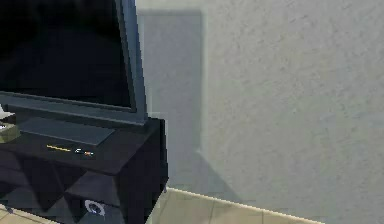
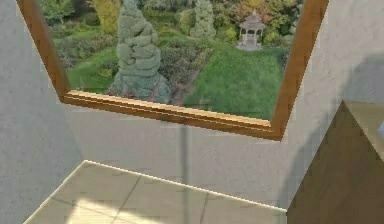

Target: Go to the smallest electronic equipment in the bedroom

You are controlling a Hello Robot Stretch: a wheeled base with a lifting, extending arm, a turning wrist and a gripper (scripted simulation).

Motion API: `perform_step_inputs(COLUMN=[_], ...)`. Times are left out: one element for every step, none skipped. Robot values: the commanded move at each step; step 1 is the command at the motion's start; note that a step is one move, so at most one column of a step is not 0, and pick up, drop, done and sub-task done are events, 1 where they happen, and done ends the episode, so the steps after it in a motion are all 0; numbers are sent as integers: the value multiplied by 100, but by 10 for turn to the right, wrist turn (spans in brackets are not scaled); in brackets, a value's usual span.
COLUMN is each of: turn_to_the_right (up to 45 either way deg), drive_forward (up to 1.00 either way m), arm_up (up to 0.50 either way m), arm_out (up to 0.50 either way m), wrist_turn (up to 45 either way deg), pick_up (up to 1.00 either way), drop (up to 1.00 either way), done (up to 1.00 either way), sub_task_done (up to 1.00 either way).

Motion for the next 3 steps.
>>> perform_step_inputs(turn_to_the_right=[150,0,-450], drive_forward=[0,45,0], arm_up=[0,0,0], arm_out=[0,0,0], wrist_turn=[0,0,0], pick_up=[0,0,0], drop=[0,0,0], done=[0,0,0], sub_task_done=[0,0,0])
